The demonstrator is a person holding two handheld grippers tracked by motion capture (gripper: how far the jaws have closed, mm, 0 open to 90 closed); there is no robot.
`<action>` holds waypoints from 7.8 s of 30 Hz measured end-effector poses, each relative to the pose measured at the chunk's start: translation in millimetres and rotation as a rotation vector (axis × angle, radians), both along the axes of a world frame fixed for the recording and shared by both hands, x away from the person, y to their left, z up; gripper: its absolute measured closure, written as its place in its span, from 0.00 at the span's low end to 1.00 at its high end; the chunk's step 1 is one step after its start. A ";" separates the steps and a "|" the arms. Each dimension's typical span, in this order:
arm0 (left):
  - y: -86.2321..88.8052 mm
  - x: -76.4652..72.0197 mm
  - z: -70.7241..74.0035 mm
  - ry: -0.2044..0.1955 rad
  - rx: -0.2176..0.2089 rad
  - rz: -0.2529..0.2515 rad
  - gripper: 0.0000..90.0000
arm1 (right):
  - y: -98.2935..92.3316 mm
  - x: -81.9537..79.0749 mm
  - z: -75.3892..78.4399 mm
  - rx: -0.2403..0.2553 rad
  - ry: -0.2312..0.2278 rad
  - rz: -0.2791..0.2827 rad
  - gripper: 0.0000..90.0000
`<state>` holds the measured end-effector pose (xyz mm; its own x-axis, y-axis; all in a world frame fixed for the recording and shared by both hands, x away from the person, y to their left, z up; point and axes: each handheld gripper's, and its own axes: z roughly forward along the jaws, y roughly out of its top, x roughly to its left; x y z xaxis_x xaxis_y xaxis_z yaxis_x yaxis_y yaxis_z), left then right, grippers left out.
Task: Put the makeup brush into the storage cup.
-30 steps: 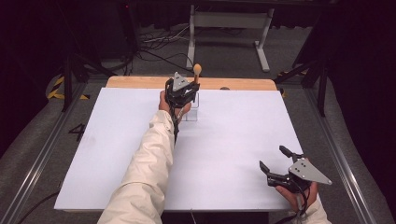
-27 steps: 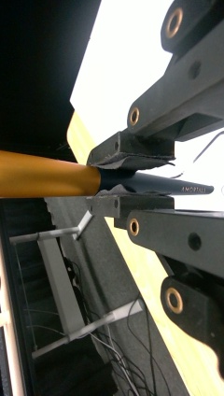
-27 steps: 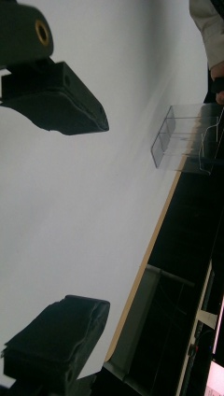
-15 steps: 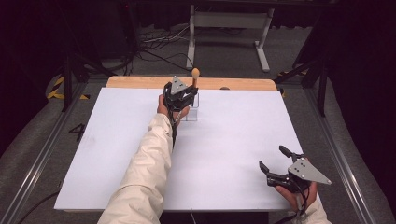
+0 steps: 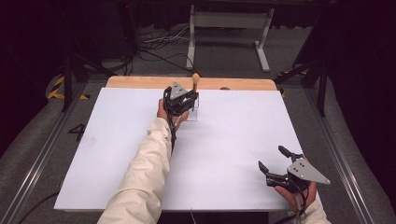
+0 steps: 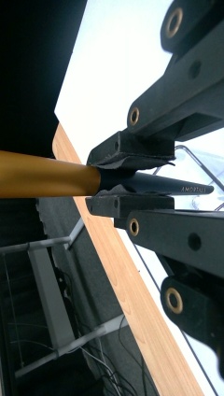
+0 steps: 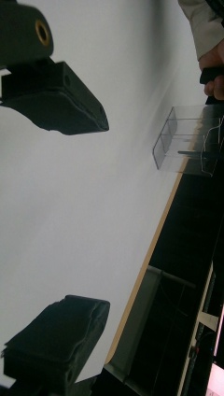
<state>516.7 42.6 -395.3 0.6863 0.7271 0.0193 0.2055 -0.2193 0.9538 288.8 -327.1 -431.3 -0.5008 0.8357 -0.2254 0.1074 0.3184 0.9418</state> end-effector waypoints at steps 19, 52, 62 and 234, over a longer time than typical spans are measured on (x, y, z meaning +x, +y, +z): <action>2.4 -2.9 5.2 -0.005 0.013 -0.003 0.86 | -0.7 0.2 -0.4 -0.001 0.006 -0.003 0.14; 11.4 -20.7 26.5 -0.076 0.048 -0.024 0.49 | 1.4 0.8 -2.1 -0.008 0.021 0.006 0.14; 14.7 -27.7 30.5 -0.096 0.054 -0.010 0.30 | 2.3 0.9 -2.5 -0.012 0.022 0.006 0.14; 174.3 -195.7 -24.7 -0.136 0.180 -0.009 0.05 | 7.1 0.5 -5.1 -0.049 0.046 0.031 0.14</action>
